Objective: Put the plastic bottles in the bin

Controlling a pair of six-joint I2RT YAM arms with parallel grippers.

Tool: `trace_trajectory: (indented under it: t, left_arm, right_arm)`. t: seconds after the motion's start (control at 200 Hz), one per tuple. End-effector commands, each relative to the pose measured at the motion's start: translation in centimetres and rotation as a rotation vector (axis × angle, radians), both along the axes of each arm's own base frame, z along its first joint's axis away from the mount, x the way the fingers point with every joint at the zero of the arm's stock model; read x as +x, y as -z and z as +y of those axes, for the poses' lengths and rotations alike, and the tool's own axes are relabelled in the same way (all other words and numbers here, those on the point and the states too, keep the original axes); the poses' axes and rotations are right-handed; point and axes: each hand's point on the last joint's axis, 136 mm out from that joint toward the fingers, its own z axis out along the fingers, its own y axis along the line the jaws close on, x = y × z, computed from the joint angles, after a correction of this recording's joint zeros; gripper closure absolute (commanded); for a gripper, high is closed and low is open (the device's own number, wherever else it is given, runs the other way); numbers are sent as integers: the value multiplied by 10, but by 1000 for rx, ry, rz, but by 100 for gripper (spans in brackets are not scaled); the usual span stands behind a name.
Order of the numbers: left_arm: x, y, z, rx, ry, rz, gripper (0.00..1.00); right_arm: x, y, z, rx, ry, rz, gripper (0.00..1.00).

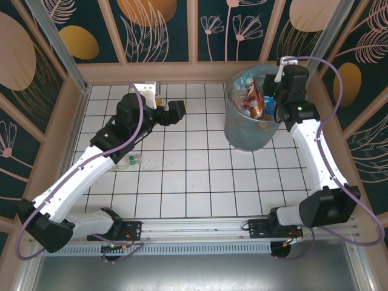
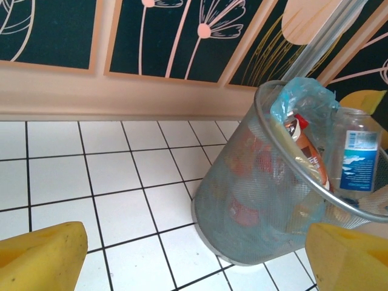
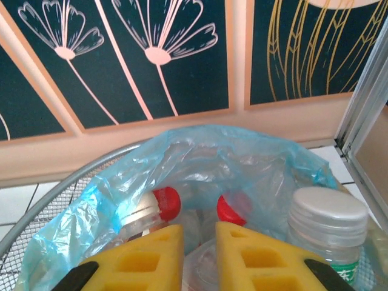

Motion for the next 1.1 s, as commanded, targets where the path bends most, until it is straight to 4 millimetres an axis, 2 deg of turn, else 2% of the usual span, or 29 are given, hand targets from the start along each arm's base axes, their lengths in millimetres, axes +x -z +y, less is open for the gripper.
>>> trace_trajectory:
  t: [0.0,0.17,0.275,0.36,0.43,0.495,0.57,0.621,0.791,0.921,1.096]
  left_arm:
    - [-1,-9,10,30,-26,-47,7]
    - [0,-10,7,24,-23,-53,6]
    - [1,-5,3,12,-12,-35,6]
    - [1,-2,3,12,-12,-23,6]
    - [0,-1,6,15,-24,-23,6]
    - [-1,-1,11,19,-40,-26,6]
    - [-3,0,16,25,-56,-27,5]
    - [-4,0,20,28,-69,-28,5]
    - [-10,1,36,44,-121,-42,4]
    - [-13,4,47,58,-163,-48,3]
    - [-13,7,54,63,-193,-48,2]
  right_arm:
    - [-26,54,-10,26,31,160,79]
    - [-40,79,-10,50,13,204,79]
    - [-39,79,-7,64,-8,185,68]
    - [-32,67,-6,62,-22,152,57]
    - [-23,52,-5,58,-25,116,44]
    - [-14,38,-7,52,-23,89,38]
    - [-4,24,-8,55,-18,68,35]
    - [0,12,-1,76,-55,49,34]
    - [4,-27,11,126,-110,-33,31]
    - [1,-32,10,132,-107,-42,31]
    - [-3,-10,7,116,-89,2,29]
